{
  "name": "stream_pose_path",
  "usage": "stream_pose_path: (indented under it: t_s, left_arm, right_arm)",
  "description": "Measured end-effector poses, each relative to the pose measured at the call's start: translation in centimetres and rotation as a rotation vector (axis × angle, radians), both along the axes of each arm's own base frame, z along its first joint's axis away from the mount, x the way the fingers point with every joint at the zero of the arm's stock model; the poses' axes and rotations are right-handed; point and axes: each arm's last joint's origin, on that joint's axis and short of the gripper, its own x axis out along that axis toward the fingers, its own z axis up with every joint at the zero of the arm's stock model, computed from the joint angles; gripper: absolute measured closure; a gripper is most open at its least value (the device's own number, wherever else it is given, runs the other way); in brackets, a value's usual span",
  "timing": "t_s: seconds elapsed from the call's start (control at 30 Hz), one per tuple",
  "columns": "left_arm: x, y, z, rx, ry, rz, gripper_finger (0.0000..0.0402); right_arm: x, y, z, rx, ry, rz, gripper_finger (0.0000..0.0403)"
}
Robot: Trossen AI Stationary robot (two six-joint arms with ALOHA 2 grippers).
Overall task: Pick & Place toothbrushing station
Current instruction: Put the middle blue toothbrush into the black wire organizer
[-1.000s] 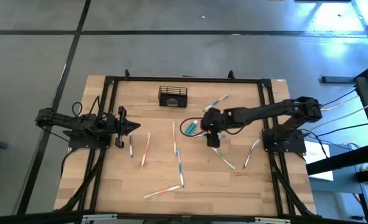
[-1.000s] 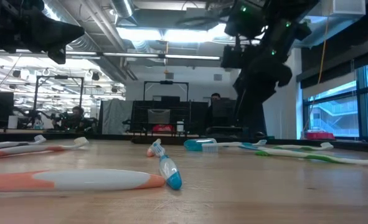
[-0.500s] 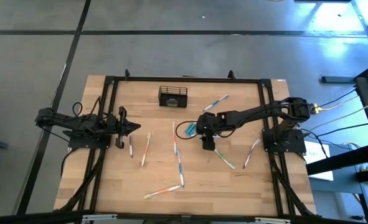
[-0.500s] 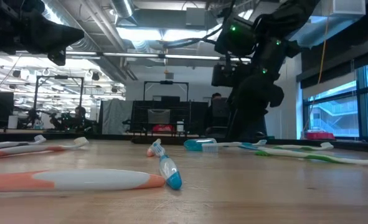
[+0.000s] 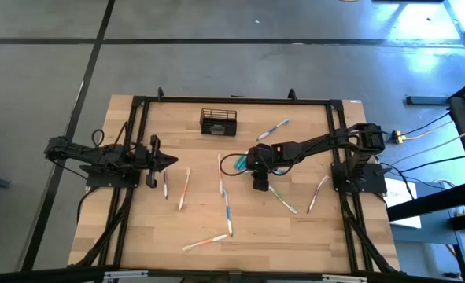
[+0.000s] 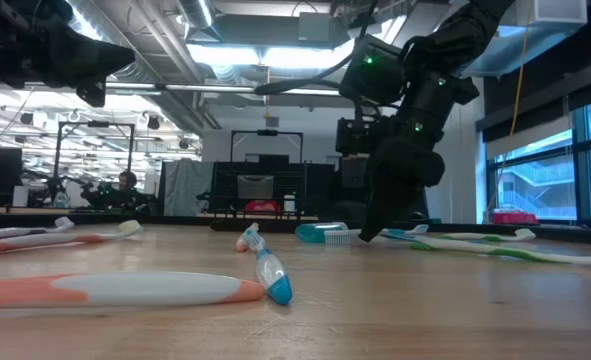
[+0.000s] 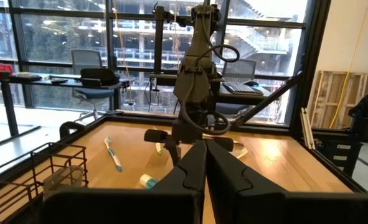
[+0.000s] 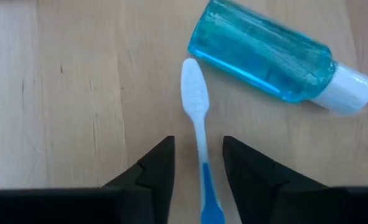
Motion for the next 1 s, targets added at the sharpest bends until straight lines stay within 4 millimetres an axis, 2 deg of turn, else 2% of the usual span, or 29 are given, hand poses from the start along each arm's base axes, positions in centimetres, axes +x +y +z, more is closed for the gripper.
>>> stream_pose_path:
  t_s: [0.43,0.73,1.0]
  left_arm:
    - [0.01,0.00,-0.14,-0.017,0.012,-0.002,0.0395]
    - [0.02,-0.01,-0.15,-0.017,0.013,-0.003,0.0396]
    - [0.02,-0.01,-0.19,-0.016,0.017,-0.003,0.0396]
  right_arm:
    - [-0.01,-0.09,0.00,-0.021,0.001,-0.012,0.0385]
    - [-0.06,-0.10,0.02,-0.025,0.005,-0.010,0.0373]
    - [-0.08,0.02,0.04,0.007,0.006,0.031,0.0386]
